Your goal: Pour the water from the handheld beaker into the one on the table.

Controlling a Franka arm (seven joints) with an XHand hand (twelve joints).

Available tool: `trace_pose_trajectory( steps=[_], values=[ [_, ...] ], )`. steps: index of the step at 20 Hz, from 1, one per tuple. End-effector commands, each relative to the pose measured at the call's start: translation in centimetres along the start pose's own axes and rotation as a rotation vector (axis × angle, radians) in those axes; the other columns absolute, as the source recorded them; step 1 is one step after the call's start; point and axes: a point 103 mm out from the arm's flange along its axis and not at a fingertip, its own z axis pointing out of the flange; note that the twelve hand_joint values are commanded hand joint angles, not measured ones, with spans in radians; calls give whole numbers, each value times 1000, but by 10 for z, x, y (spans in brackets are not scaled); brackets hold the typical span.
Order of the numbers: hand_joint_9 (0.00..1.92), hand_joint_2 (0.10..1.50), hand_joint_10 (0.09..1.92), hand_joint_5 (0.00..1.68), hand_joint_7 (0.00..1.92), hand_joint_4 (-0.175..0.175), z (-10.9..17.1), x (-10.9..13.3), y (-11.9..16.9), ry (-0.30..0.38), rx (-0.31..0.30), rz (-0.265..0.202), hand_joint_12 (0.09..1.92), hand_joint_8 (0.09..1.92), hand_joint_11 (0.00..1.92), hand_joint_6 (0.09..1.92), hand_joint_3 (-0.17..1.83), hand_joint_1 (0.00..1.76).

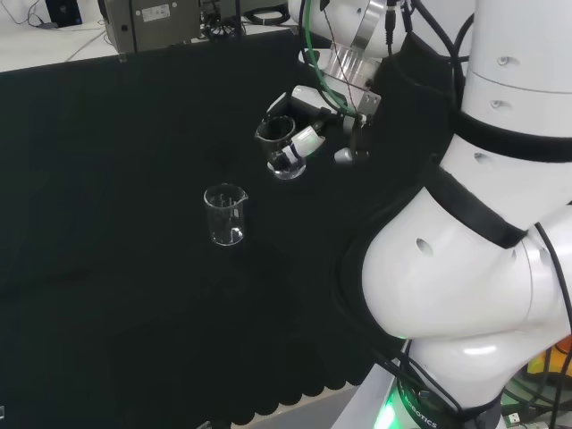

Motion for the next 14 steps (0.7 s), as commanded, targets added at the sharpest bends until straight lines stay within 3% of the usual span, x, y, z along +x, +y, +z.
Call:
trace_pose_trajectory(
  steps=[1, 7, 14],
  values=[
    [1878, 1035, 87, 1448, 1755, -153, 1, 26, -31, -11, 59, 43, 462, 222, 1527, 190, -175, 1220],
    [1880, 1036, 87, 1446, 1756, -157, 11, 37, -35, -87, 204, 72, 462, 223, 1526, 193, -175, 1221],
    [1886, 1037, 87, 1438, 1760, -175, 14, 38, -18, -200, 363, 131, 468, 230, 1530, 209, -175, 1225]
  ],
)
